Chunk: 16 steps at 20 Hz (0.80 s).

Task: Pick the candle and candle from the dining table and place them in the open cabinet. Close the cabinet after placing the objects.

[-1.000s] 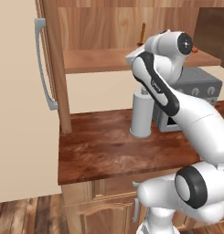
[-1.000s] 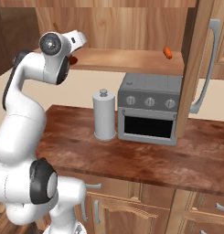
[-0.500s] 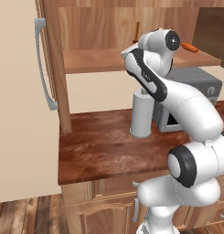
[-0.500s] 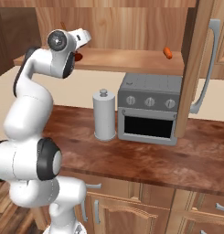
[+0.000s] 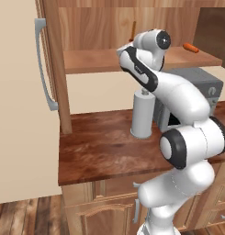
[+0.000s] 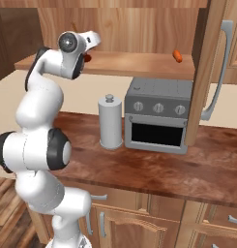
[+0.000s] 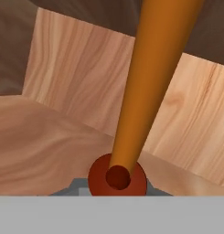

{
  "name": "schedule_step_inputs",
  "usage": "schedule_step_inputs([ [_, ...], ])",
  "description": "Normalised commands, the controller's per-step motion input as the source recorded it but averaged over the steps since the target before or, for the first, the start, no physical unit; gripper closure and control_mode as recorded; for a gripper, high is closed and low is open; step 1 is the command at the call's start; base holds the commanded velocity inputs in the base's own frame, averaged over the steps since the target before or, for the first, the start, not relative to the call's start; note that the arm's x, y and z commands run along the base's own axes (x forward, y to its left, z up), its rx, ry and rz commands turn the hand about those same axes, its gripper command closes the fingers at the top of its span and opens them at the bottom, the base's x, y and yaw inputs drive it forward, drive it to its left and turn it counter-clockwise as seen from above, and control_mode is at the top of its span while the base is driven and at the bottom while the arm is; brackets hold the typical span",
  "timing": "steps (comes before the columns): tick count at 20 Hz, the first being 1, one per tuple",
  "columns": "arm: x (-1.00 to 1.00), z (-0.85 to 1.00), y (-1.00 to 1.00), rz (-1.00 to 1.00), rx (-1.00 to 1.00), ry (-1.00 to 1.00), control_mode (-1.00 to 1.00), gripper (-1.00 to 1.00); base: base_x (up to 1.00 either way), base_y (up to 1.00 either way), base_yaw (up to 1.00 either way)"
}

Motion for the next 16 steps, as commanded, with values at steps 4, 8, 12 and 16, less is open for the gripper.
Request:
schedule_step_inputs([
  [4, 0.44, -0.13, 0.0, 0.0, 0.02, 0.0, -1.0, 1.0, 0.0, 0.0, 0.0],
  [8, 0.38, -0.21, 0.0, 0.0, 0.0, 0.0, -1.0, 1.0, 0.0, 0.0, 0.0],
  [12, 0.35, -0.1, 0.0, 0.0, 0.01, 0.0, -1.0, 1.0, 0.0, 0.0, 0.0],
  [16, 0.39, -0.09, 0.0, 0.0, 0.01, 0.0, -1.0, 1.0, 0.0, 0.0, 0.0],
])
